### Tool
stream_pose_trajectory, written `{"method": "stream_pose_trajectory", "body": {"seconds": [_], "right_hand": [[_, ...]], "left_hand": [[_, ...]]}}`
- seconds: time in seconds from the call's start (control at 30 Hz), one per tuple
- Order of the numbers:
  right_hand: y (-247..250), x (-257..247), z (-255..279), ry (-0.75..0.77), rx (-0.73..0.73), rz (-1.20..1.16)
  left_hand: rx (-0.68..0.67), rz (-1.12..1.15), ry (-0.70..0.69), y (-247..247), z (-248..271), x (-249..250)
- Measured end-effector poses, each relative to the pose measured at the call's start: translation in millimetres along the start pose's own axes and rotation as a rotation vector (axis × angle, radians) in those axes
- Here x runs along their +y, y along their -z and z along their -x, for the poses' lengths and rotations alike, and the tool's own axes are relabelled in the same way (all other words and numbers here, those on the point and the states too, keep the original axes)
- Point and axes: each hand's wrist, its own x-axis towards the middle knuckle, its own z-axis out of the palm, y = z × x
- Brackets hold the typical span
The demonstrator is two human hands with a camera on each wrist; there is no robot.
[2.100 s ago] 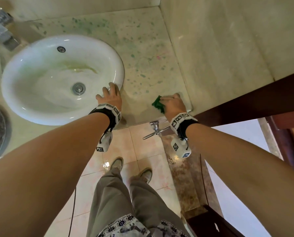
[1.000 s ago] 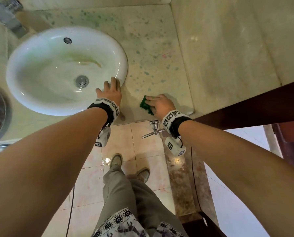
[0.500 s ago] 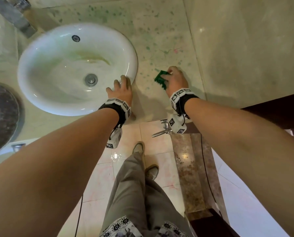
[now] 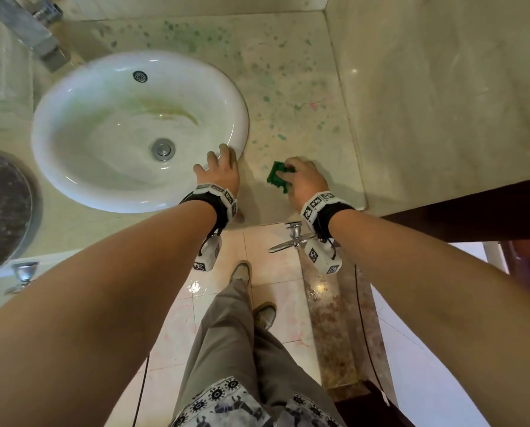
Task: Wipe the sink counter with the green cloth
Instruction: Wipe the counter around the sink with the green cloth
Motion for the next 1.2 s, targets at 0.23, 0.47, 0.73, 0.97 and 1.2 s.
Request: {"method": "stream_pose_trajectory", "body": {"seconds": [0.23, 0.47, 0.73, 0.97, 1.2], "right_hand": [[6, -8, 20, 0.062, -0.13, 0.131], [13, -18, 23, -0.006, -0.149, 0.115], [8, -31, 3, -0.024, -0.123, 0.105], [-2, -43, -15, 0.004, -0.146, 0.078], [3, -51, -37, -0.102, -0.093, -0.05]], "left_hand": [[-0.01, 0.017, -0.013, 4, 1, -3], [0.034, 0.092, -0.052, 12, -23, -14], [0.022, 0.054, -0.193, 25, -40, -20], [0.025, 0.053, -0.201, 30, -40, -16], [-0.017, 0.047, -0.158, 35, -40, -9]]}}
